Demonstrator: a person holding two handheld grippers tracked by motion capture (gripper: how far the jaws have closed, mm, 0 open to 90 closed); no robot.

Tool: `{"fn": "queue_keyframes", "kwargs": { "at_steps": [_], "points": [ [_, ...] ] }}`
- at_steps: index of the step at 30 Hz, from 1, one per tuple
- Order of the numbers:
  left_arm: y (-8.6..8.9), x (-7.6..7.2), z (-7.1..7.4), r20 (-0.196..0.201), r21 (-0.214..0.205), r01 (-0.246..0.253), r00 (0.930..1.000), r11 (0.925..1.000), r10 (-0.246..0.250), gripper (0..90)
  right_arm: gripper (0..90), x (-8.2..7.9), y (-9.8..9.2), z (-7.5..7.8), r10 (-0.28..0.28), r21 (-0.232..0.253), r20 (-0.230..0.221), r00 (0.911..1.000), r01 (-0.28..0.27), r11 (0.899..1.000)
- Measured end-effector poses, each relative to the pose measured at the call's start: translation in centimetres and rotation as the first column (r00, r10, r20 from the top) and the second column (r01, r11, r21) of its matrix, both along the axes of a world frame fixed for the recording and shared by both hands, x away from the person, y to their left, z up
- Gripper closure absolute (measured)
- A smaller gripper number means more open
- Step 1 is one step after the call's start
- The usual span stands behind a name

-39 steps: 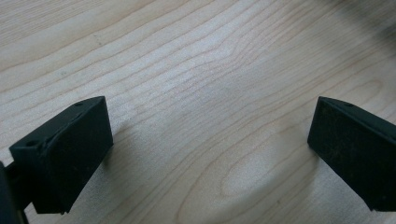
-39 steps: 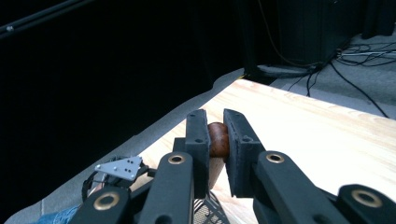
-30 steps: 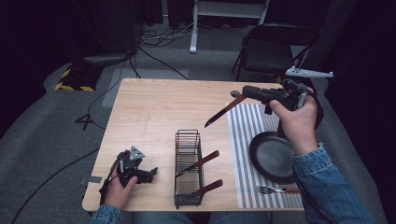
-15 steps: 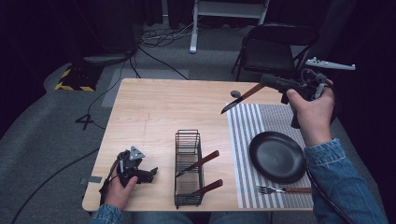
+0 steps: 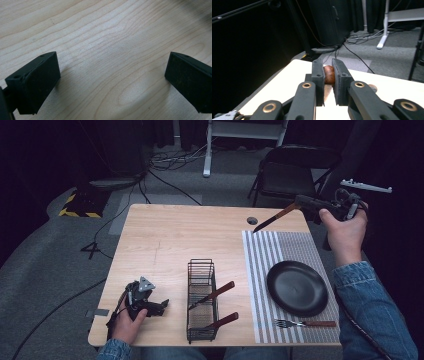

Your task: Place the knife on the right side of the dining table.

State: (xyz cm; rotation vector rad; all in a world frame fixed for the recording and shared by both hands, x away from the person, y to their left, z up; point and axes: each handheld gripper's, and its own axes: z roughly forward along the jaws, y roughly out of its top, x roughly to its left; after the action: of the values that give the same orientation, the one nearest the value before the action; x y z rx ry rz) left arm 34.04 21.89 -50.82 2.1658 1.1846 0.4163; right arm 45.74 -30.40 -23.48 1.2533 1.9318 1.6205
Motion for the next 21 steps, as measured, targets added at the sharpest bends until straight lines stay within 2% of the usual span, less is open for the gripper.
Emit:
{"fn": "queue_keyframes", "kwargs": {
  "at_steps": [13,21],
  "points": [
    [0.0,0.0,0.0,0.000,0.000,0.000,1.0000,1.0000,0.000,0.2,81.3,3.2,-2.8,-2.1,-0.092,-0.030,-0.024,0.9955,0.091,0.995],
    [0.0,0.0,0.0,0.000,-0.001,0.000,1.0000,1.0000,0.000,0.2,81.3,4.2,-3.1,-3.4,-0.093,-0.051,-0.013,0.9956,0.092,0.994]
  ]
}}
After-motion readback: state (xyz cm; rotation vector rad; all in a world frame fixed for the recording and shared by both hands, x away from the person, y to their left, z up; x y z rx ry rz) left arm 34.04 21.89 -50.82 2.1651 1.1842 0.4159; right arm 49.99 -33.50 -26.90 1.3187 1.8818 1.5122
